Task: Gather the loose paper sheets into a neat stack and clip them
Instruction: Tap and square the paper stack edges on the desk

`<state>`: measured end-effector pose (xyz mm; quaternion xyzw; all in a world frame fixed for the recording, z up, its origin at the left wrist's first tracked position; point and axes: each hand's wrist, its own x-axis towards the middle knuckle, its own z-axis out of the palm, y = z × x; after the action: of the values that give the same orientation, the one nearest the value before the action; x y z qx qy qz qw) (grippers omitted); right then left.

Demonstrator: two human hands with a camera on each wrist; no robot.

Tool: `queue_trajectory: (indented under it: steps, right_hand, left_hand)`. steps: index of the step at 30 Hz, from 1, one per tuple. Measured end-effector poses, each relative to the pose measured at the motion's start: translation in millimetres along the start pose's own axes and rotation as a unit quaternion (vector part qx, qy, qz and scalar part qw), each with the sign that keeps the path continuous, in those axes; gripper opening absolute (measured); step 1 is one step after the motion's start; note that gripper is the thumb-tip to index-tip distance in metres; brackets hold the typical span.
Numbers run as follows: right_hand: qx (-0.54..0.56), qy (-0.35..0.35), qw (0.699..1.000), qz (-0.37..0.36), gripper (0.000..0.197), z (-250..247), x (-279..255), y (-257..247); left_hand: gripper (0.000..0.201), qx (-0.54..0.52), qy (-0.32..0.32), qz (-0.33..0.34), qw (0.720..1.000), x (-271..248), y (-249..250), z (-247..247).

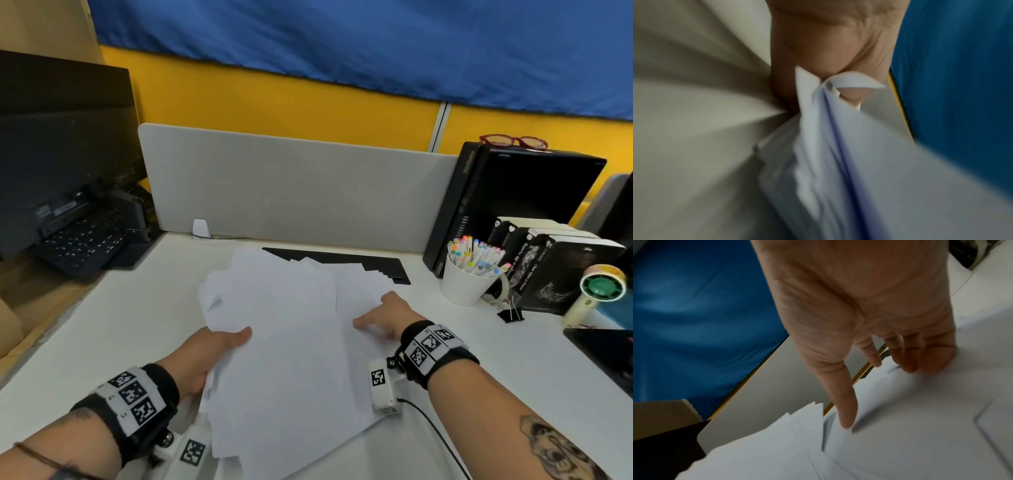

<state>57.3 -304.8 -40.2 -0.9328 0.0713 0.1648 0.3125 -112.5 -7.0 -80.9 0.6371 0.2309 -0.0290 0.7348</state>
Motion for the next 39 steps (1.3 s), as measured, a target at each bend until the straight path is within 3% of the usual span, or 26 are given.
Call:
queue_trajectory:
  steps: [5,12,17,22,25,30,34,39]
  right_hand:
    - [-0.133,0.11,0.983,0.063,0.132,-17,9,7]
    - [-0.207,0.049,0.975,0.07,0.111,-24,10,-7]
    - [-0.162,0.035,0.985,0.058,0.115,-24,15,-18]
    - [-0.05,0.001,0.998,0.044,0.082,-34,20,-14]
    - [0.042,0.088,0.995,-0.002,0.063,-50,21,-9]
    - [0.195,0.229,0.946,-0.118,0.03,-89,13,-9]
    - [0.39,0.255,0.865,-0.187,0.034,-112,-5,-14]
    - [0.472,0.272,0.796,-0.265,0.036,-132,-33,-22]
  left_hand:
    - [0.034,0.014,0.061,0.008,0.998,3,-2,-1]
    - [0.037,0.037,0.071,0.01,0.997,2,-2,4]
    - [0.035,0.046,0.082,0.009,0.996,-2,0,6]
    - [0.036,0.042,0.082,-0.006,0.996,-2,2,6]
    - [0.032,0.037,0.076,-0.01,0.996,-5,5,8]
    - [0.029,0.026,0.081,-0.009,0.996,-7,6,10]
    - [0.028,0.018,0.083,-0.015,0.996,-8,7,11]
    - [0.028,0.02,0.066,-0.021,0.997,-12,8,10]
